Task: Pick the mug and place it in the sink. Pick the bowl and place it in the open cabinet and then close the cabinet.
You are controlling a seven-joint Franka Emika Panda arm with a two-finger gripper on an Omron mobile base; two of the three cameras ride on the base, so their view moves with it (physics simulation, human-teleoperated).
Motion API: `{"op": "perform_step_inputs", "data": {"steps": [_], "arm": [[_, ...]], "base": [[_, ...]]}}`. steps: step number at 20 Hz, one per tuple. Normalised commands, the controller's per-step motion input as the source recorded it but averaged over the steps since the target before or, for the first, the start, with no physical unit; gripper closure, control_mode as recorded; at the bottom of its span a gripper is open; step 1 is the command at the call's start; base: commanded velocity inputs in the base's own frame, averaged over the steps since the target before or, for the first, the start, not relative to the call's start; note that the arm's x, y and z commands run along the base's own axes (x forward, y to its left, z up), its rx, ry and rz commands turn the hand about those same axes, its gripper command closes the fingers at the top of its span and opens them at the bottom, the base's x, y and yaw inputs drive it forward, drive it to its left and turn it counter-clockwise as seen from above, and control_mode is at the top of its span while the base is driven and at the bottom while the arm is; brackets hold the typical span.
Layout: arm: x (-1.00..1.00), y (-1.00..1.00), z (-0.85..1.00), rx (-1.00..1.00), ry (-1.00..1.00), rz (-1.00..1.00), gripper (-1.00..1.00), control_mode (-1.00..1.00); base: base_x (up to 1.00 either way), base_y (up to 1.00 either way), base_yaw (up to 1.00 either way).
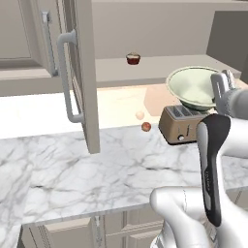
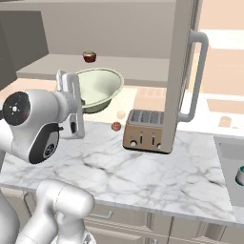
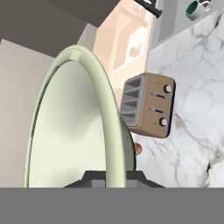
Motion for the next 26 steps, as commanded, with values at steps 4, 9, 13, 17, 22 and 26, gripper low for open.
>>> {"op": "perform_step_inputs", "data": {"steps": [4, 9, 13, 17, 22, 26], "arm": [[0.30, 0.01, 0.27, 0.00, 0.00, 0.00, 1.00, -1.00], [0.21, 0.00, 0.23, 0.00, 0.00, 0.00, 1.00, -1.00], [0.22, 0.00, 0.26, 0.00, 0.00, 0.00, 1.00, -1.00], [0.19, -0.03, 0.18, 0.02, -0.01, 0.00, 1.00, -1.00], [0.44, 0.00, 0.00, 0.04, 0.00, 0.00, 1.00, -1.00], [0.45, 0.00, 0.01, 0.04, 0.00, 0.00, 1.00, -1.00]], "base": [[0.00, 0.00, 0.00], [0.00, 0.00, 0.00], [0.00, 0.00, 0.00], [0.00, 0.00, 0.00], [0.00, 0.00, 0.00], [0.00, 0.00, 0.00]]}}
